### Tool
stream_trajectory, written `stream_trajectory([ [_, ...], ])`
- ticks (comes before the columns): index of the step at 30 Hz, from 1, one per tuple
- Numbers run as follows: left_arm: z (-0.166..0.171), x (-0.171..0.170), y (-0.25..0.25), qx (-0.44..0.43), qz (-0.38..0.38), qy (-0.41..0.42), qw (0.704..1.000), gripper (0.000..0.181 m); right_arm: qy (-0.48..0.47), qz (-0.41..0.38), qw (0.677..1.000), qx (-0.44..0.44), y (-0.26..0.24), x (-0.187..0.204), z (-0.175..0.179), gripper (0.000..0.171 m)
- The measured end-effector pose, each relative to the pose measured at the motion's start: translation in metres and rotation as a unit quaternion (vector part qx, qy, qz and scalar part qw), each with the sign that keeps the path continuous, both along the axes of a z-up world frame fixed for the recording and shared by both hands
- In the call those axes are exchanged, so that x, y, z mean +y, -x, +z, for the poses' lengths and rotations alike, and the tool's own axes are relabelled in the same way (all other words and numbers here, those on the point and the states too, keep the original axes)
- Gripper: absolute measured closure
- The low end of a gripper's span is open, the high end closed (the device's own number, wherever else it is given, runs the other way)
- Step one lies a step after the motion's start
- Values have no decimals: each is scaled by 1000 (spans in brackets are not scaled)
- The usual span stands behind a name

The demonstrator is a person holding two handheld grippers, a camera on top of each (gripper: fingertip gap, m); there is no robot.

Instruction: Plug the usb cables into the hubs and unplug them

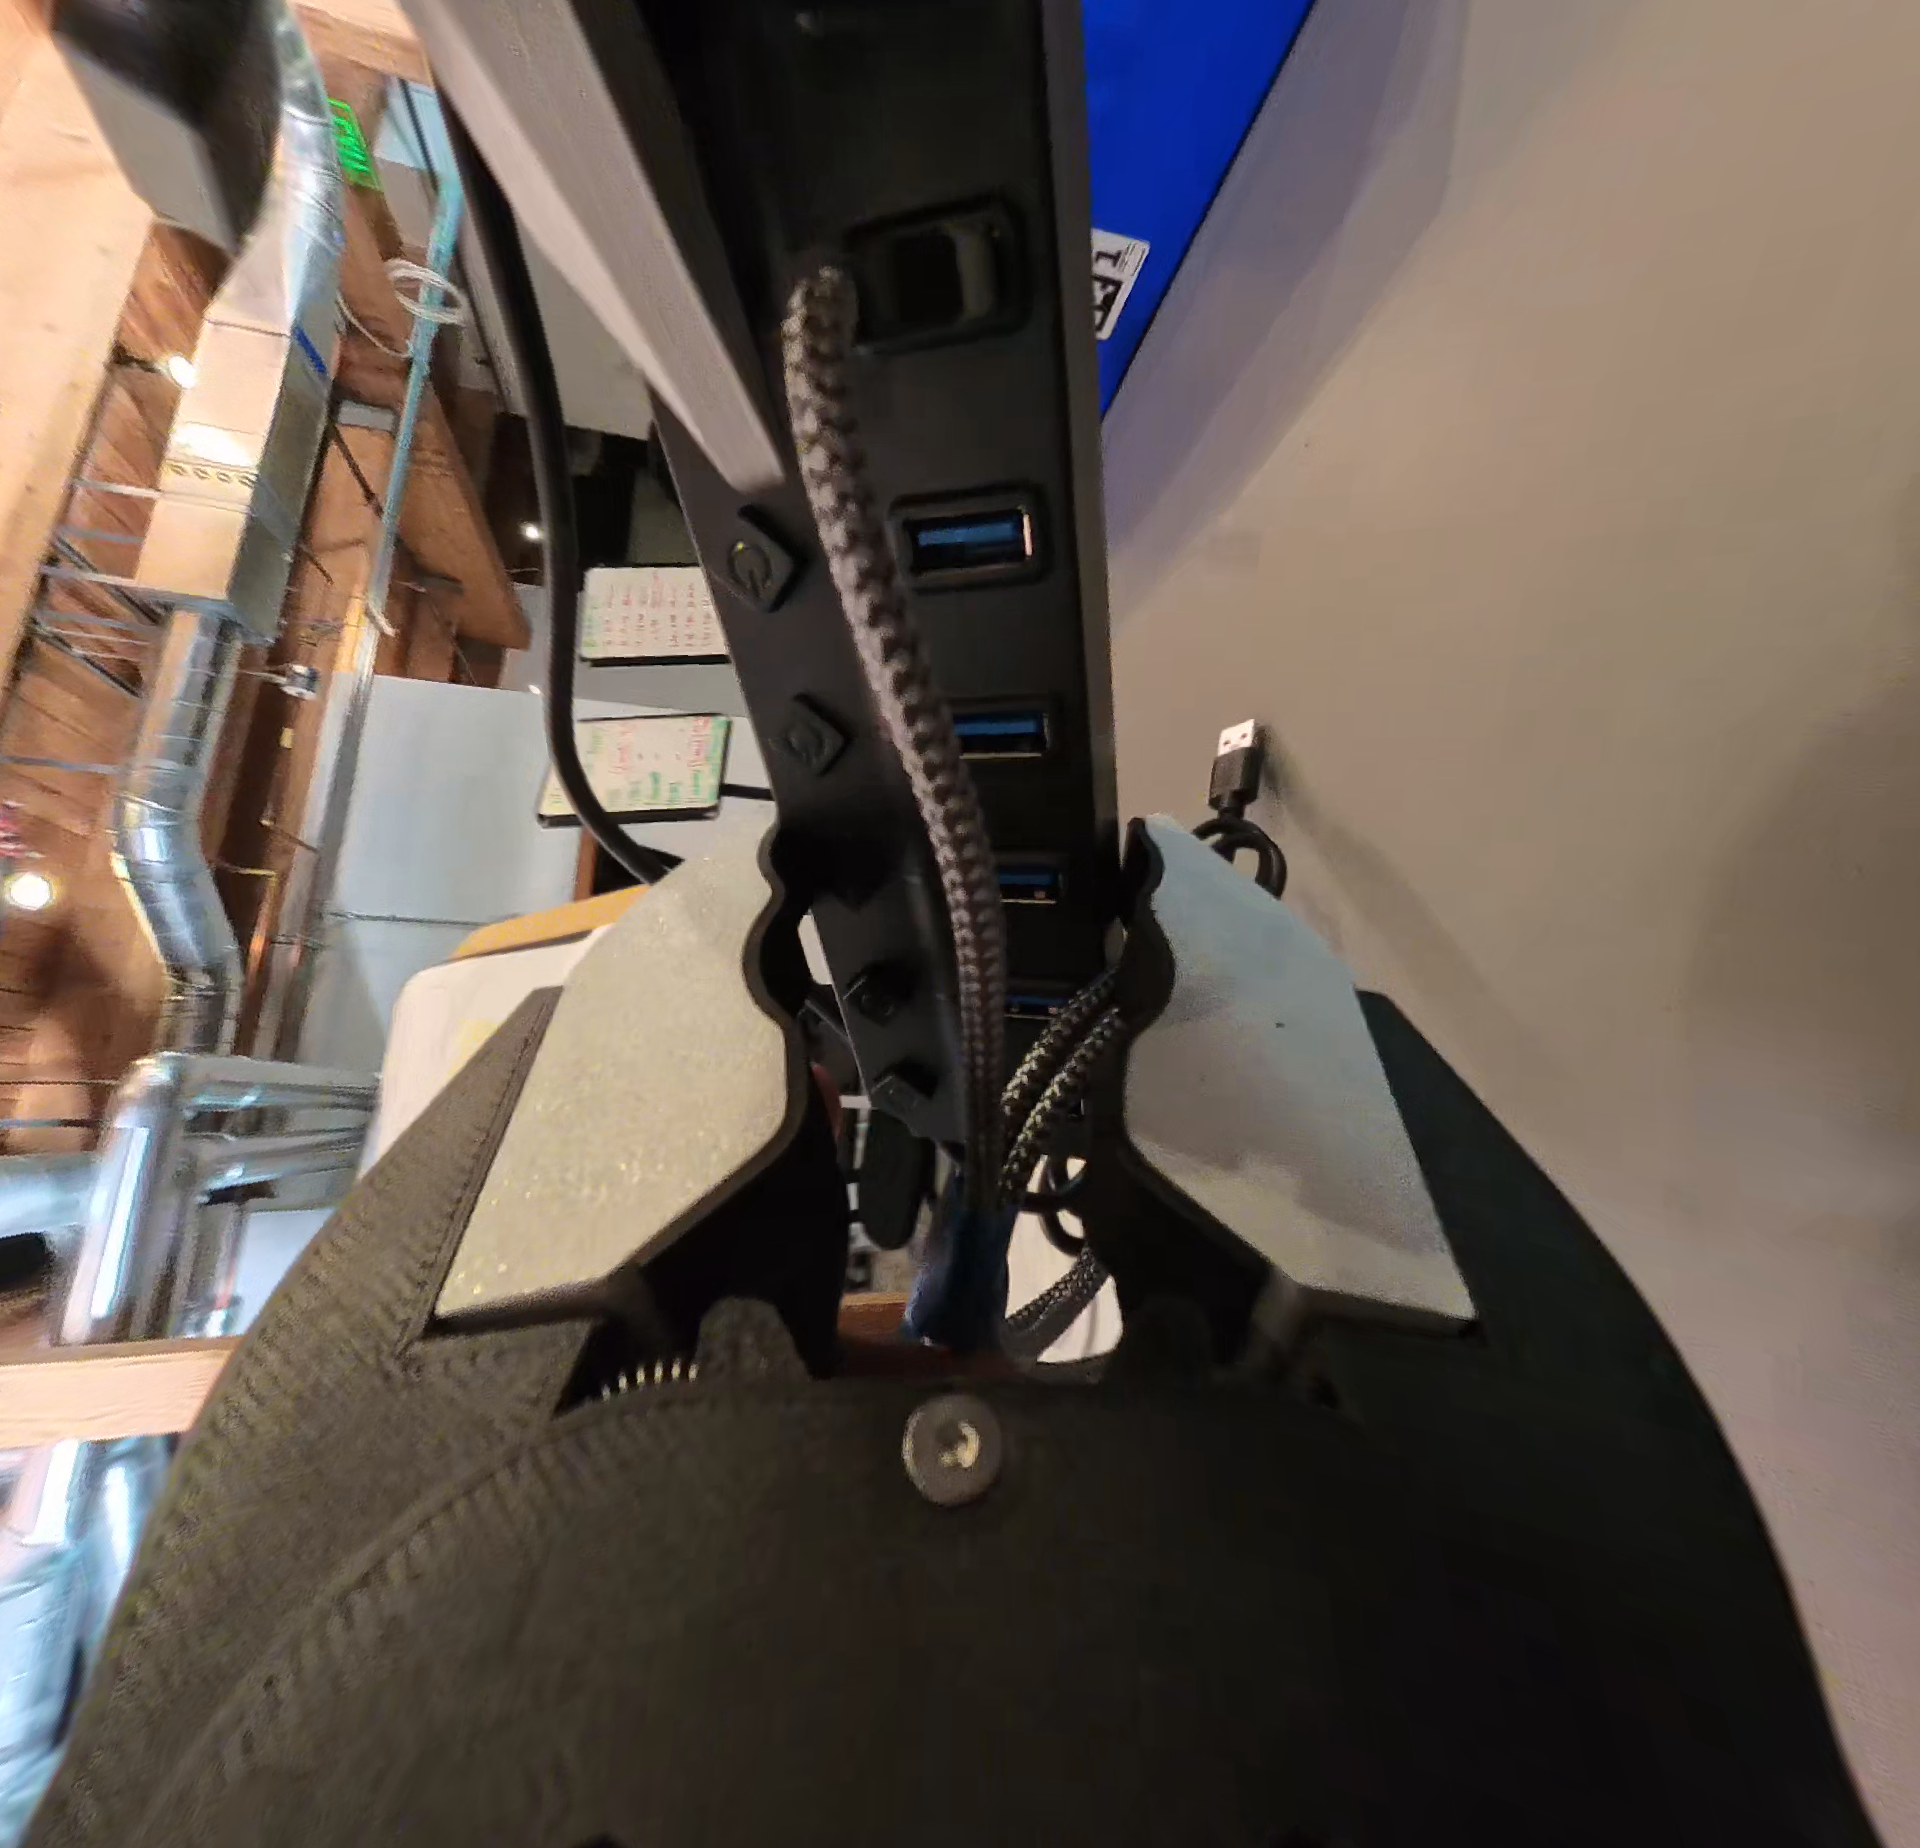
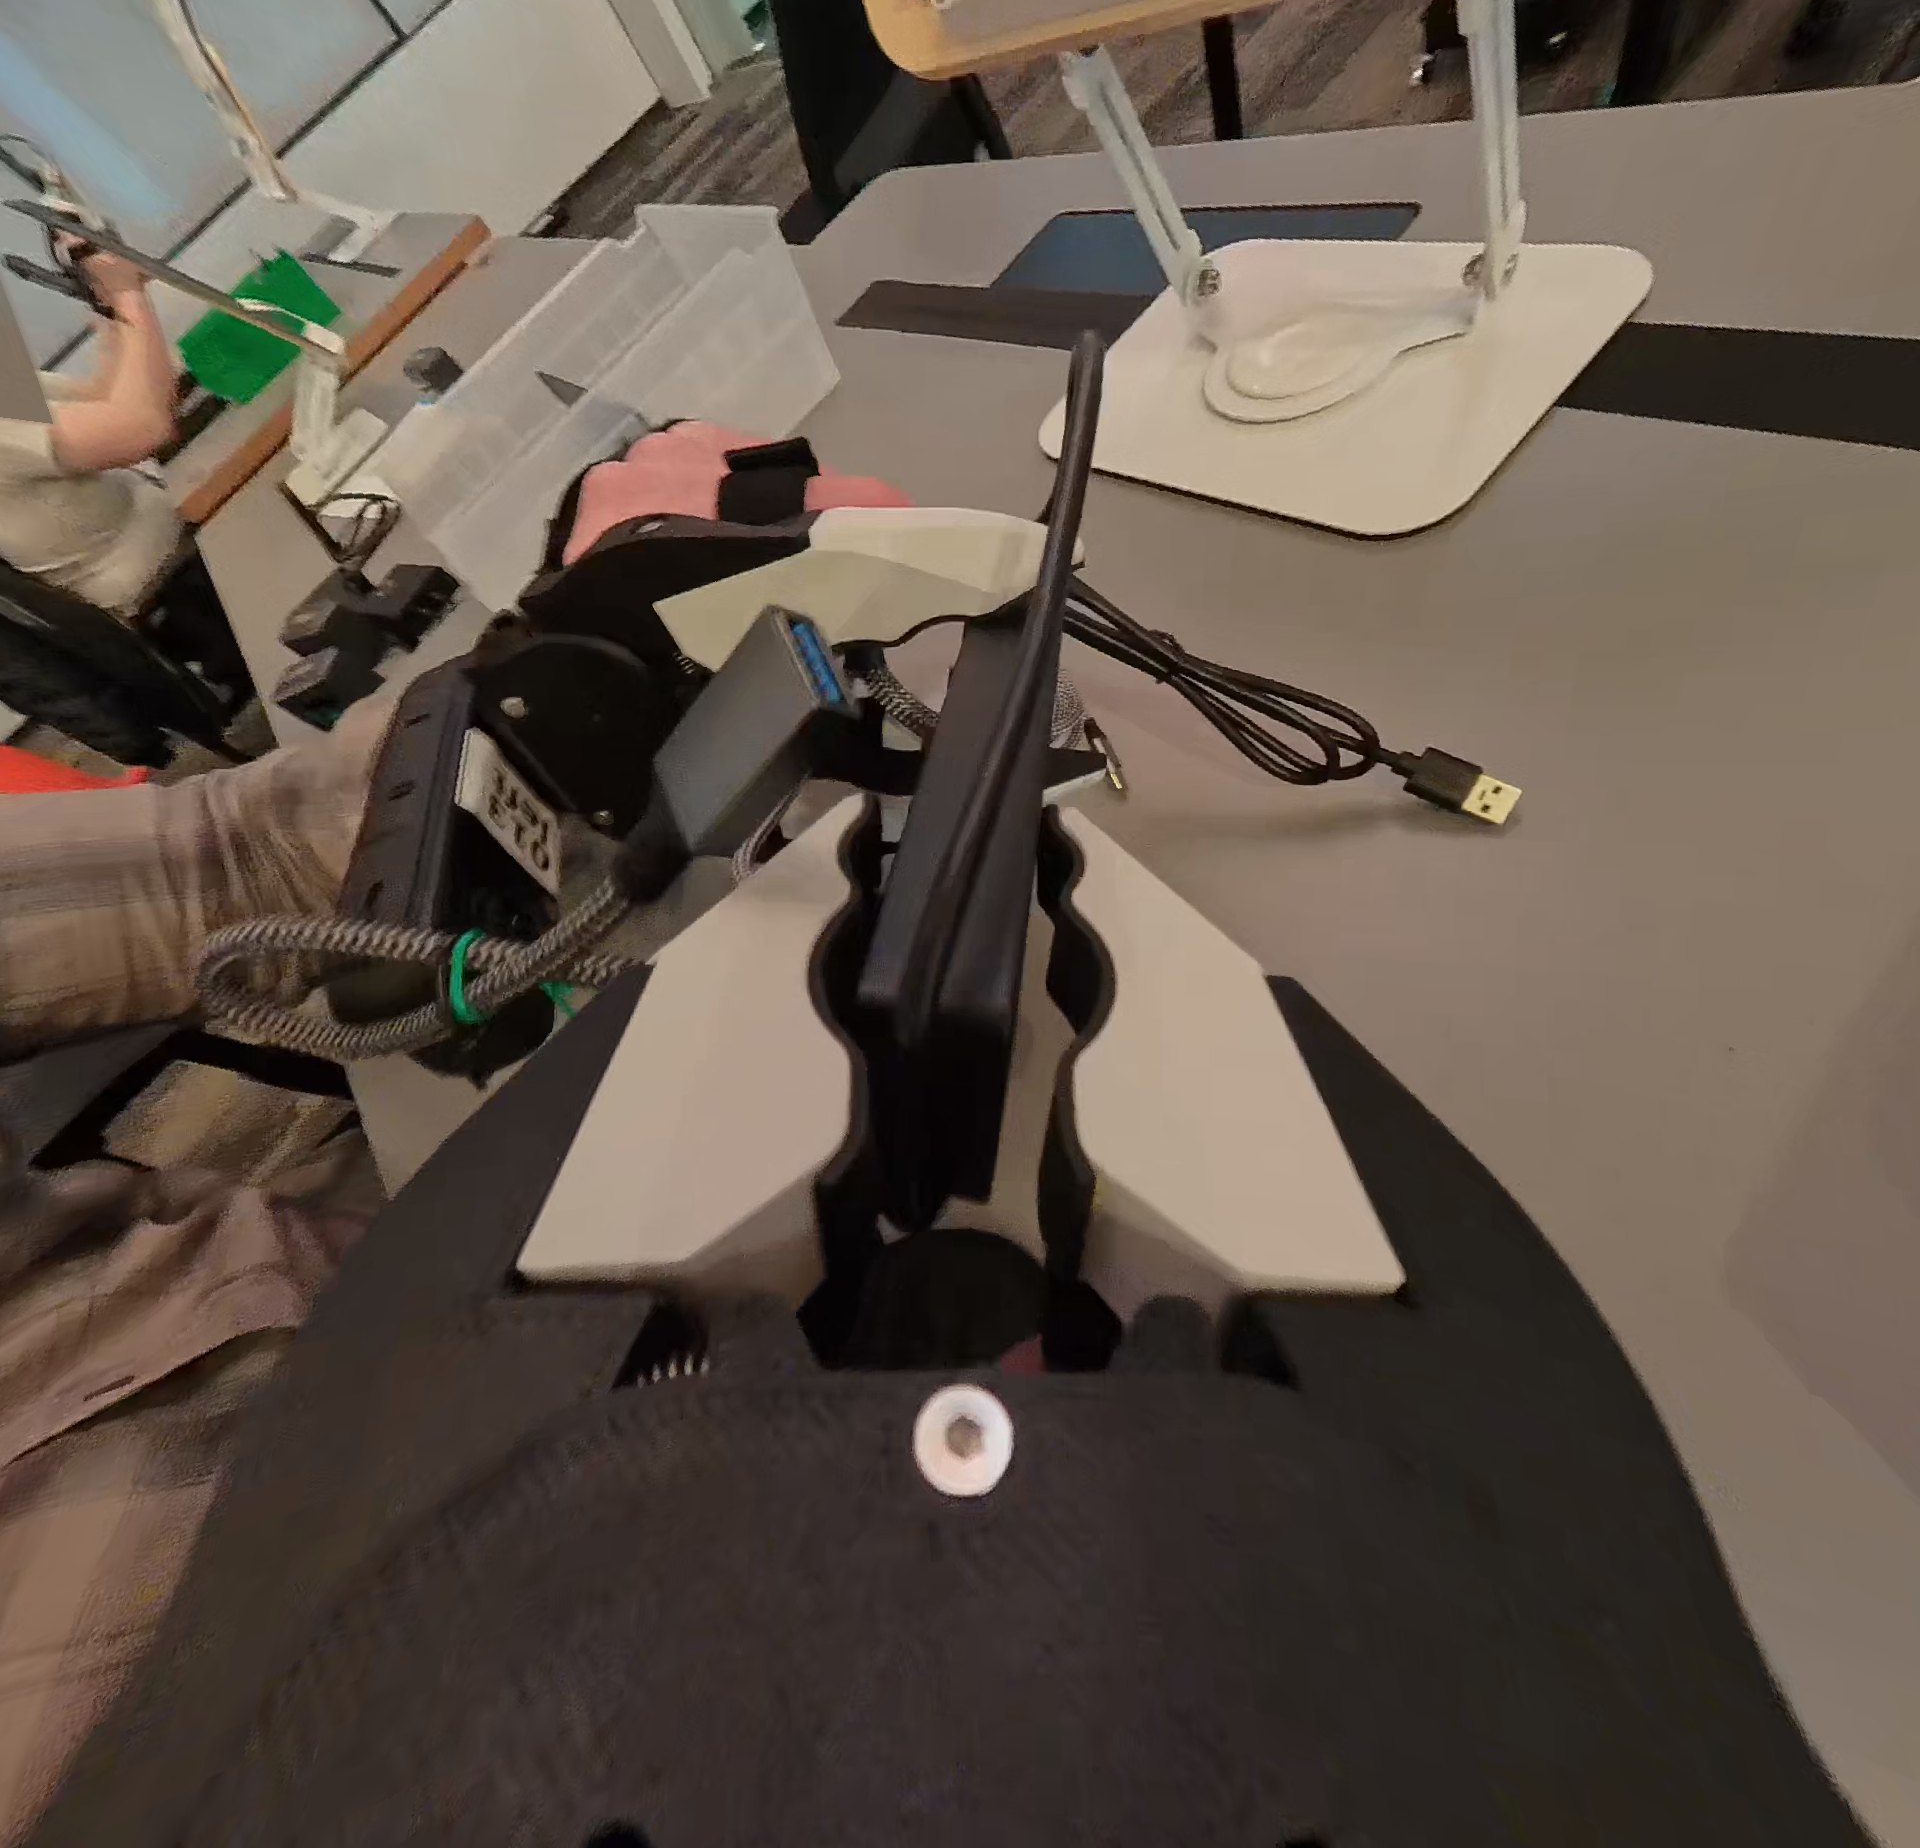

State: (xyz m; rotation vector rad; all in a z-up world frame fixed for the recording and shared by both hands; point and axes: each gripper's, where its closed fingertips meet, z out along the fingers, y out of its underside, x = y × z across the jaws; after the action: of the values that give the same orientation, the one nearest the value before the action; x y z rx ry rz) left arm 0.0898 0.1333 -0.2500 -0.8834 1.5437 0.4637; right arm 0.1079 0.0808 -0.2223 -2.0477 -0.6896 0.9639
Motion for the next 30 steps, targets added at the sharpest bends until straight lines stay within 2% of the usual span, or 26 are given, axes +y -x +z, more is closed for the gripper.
stream_trajectory([
  [2, -4, 2, 1, 18, 12, -13, 1000, 124, -22, -14, 1000, -15, 1, 4, -8, 147],
  [8, -1, 5, 0, 18, 11, -25, 999, 124, -55, -47, 997, 32, -3, 9, -10, 150],
  [14, 23, -10, 1, -34, -32, 31, 998, 95, -90, -89, 988, 84, -34, 23, 18, 150],
  [21, 82, -30, 7, -157, -82, 56, 983, 67, -137, -120, 979, 86, -80, 45, 68, 151],
  [26, 121, -34, 18, -297, -109, 144, 938, 63, -167, -118, 978, 38, -84, 55, 85, 150],
  [28, 139, -32, 29, -380, -138, 189, 895, 72, -167, -121, 978, 40, -81, 57, 86, 150],
  [30, 150, -28, 38, -451, -164, 284, 830, 74, -168, -114, 979, 33, -75, 58, 81, 150],
])
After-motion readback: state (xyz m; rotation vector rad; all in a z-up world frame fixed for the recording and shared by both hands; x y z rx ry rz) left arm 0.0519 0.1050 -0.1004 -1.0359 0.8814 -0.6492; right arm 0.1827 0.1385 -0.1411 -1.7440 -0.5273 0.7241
